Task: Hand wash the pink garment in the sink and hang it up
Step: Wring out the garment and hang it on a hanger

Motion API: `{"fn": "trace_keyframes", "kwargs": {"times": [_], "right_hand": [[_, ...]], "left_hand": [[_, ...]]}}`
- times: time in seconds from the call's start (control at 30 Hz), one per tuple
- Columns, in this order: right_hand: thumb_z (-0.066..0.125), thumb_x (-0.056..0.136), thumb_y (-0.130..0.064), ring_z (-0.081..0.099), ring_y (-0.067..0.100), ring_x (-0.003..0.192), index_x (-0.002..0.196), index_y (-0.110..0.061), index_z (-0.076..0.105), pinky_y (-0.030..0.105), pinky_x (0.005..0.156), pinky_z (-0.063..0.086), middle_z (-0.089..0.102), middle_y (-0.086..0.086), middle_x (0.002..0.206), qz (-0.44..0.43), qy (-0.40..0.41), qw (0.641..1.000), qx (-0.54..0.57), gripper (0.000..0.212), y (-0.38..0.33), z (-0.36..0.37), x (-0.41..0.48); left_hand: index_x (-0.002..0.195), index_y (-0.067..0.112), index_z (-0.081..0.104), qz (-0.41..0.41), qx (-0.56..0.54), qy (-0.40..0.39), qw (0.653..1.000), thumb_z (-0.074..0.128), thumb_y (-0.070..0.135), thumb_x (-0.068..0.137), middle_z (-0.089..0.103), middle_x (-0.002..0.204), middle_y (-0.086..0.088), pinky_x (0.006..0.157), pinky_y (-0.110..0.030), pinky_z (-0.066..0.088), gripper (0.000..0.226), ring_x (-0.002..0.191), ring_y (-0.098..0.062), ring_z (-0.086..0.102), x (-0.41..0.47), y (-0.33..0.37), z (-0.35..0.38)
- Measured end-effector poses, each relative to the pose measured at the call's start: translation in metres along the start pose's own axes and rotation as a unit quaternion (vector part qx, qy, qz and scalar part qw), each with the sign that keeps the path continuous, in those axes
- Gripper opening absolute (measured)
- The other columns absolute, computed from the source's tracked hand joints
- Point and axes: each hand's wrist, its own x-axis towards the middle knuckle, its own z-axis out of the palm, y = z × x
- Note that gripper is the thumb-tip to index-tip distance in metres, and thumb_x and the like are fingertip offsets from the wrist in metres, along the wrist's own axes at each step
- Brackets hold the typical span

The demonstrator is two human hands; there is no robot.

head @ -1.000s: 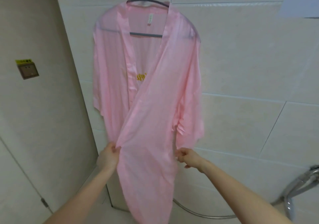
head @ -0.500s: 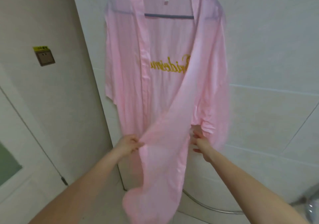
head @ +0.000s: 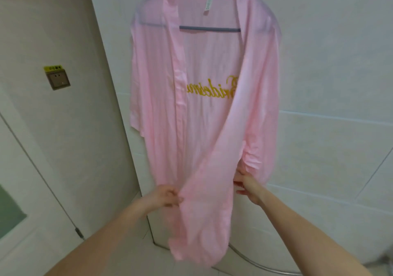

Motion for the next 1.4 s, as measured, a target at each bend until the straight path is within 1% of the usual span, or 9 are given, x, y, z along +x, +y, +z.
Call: {"fn": "trace_keyframes", "kwargs": {"times": [0.27,0.4,0.53,0.67,0.8,0.93,1.17,1.27,1.4], "right_hand": [[0.065,0.082,-0.03,0.053,0.015,0.073,0.092,-0.019,0.066,0.026,0.063,0.043,0.063,0.001,0.081,-0.029,0.022,0.992,0.118,0.015,0.008,-0.031,-0.02],[0.072,0.079,-0.009,0.044,0.018,0.059,0.064,-0.013,0.054,0.022,0.048,0.038,0.051,-0.004,0.053,-0.095,0.294,0.942,0.133,0.023,0.008,-0.056,-0.019],[0.073,0.079,-0.027,0.056,0.027,0.082,0.087,-0.013,0.057,0.038,0.077,0.043,0.06,0.007,0.083,-0.065,0.443,0.893,0.044,0.022,0.009,-0.075,-0.026],[0.054,0.08,-0.025,0.055,0.035,0.097,0.106,-0.005,0.059,0.045,0.087,0.043,0.059,0.016,0.105,-0.188,0.558,0.808,0.039,0.033,0.0,-0.052,-0.043],[0.045,0.079,-0.025,0.06,0.02,0.081,0.089,-0.023,0.061,0.036,0.076,0.049,0.064,-0.004,0.091,-0.355,0.333,0.873,-0.027,0.019,-0.038,0.017,-0.068],[0.054,0.08,0.0,0.066,0.016,0.074,0.098,-0.024,0.065,0.034,0.072,0.056,0.063,-0.009,0.083,-0.328,0.077,0.936,-0.104,0.032,-0.088,0.094,-0.063],[0.064,0.084,-0.01,0.055,0.015,0.085,0.138,-0.014,0.036,0.025,0.084,0.045,0.056,0.002,0.105,-0.2,0.075,0.975,-0.065,0.061,-0.123,0.159,-0.025],[0.067,0.082,-0.016,0.047,0.018,0.075,0.096,-0.024,0.059,0.042,0.085,0.051,0.041,-0.007,0.072,-0.202,0.099,0.971,-0.086,0.018,-0.119,0.166,-0.022],[0.066,0.079,-0.026,0.039,0.016,0.06,0.053,-0.023,0.028,0.041,0.061,0.048,0.03,0.0,0.059,-0.209,0.088,0.966,-0.125,0.046,-0.115,0.171,-0.026]], "left_hand": [[0.065,0.014,0.046,0.002,0.072,0.13,0.989,0.07,0.013,0.084,0.053,0.058,0.006,0.051,-0.017,0.039,0.031,0.052,-0.004,0.049,0.023,-0.028,0.01],[0.067,0.02,0.039,-0.015,0.191,0.179,0.965,0.066,0.026,0.086,0.052,0.065,0.004,0.058,-0.025,0.036,0.035,0.06,-0.013,0.05,0.037,-0.033,0.007],[0.09,0.017,0.053,-0.082,0.358,0.101,0.925,0.058,0.023,0.088,0.06,0.092,0.0,0.07,-0.024,0.041,0.008,0.094,-0.02,0.061,0.054,-0.025,-0.009],[0.117,0.007,0.051,-0.087,0.214,0.264,0.936,0.054,0.021,0.093,0.058,0.118,-0.012,0.084,-0.029,0.042,0.028,0.11,-0.028,0.056,0.078,-0.009,-0.036],[0.125,-0.001,0.041,-0.072,-0.038,0.388,0.918,0.058,0.006,0.087,0.05,0.129,-0.022,0.094,-0.033,0.041,0.042,0.115,-0.034,0.051,0.093,-0.003,-0.091],[0.143,0.004,0.025,-0.02,-0.186,0.36,0.914,0.064,0.006,0.088,0.036,0.147,-0.012,0.101,-0.03,0.032,0.067,0.132,-0.026,0.038,0.094,0.013,-0.126],[0.136,0.011,0.05,-0.013,-0.221,0.299,0.928,0.062,0.019,0.09,0.058,0.099,-0.004,0.059,-0.021,0.031,0.048,0.079,-0.01,0.046,0.088,0.018,-0.149],[0.142,0.015,0.04,-0.03,-0.302,0.274,0.913,0.06,0.026,0.092,0.044,0.143,-0.013,0.083,-0.029,0.041,0.055,0.122,-0.018,0.047,0.083,0.014,-0.154],[0.15,0.013,0.024,-0.04,-0.366,0.209,0.906,0.051,0.035,0.097,0.026,0.155,-0.007,0.115,-0.04,0.018,0.063,0.142,-0.016,0.024,0.087,0.019,-0.147]]}}
